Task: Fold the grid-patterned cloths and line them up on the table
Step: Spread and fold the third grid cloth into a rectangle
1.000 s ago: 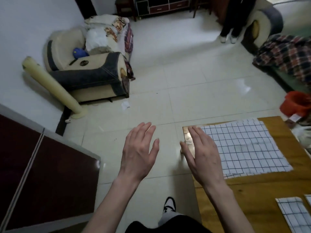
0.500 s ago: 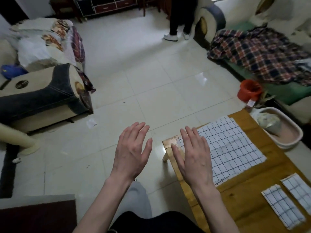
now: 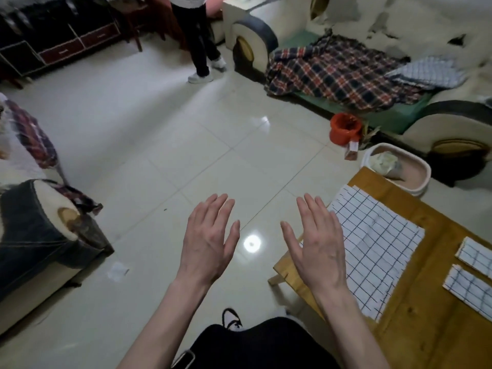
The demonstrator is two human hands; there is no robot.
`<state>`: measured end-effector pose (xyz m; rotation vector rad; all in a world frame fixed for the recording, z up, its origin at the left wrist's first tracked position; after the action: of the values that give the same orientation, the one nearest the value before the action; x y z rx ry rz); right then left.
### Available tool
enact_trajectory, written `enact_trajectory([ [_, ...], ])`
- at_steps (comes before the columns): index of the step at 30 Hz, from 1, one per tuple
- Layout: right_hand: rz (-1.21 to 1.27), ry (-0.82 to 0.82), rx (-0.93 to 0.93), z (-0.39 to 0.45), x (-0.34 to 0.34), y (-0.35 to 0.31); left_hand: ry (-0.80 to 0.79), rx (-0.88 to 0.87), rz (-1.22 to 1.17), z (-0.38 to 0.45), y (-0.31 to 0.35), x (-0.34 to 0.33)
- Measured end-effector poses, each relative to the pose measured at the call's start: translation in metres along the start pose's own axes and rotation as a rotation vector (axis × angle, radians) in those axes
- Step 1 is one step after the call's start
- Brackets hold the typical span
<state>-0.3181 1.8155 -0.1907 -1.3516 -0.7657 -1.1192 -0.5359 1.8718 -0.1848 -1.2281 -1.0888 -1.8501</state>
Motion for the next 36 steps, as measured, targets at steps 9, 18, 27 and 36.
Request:
enact_trajectory([
  [9,-0.025,0.030,-0.156,0.068,-0.013,-0.030,-0.009,-0.156,-0.070,0.106,-0.052,-0.005],
  [18,-0.034,0.066,-0.333,0.153,-0.031,-0.014,-0.049,-0.316,-0.076,0.225,-0.058,-0.033],
  [27,0.014,0.143,-0.476,0.240,-0.020,0.021,-0.112,-0.489,-0.103,0.347,-0.032,-0.060],
  [36,-0.014,0.197,-0.742,0.264,0.000,0.065,-0.217,-0.697,-0.201,0.427,0.027,-0.093],
])
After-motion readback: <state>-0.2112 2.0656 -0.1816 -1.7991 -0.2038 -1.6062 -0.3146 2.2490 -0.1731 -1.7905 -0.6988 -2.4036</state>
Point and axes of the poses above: each hand's wrist, its own z-axis towards the middle knuckle, its own x-axis out of the back of the hand, y = z × x, the point moved 2 cm from there along z, towards the middle knuckle, and after that the axes turned 10 degrees about -y, right-handed, at the moved point
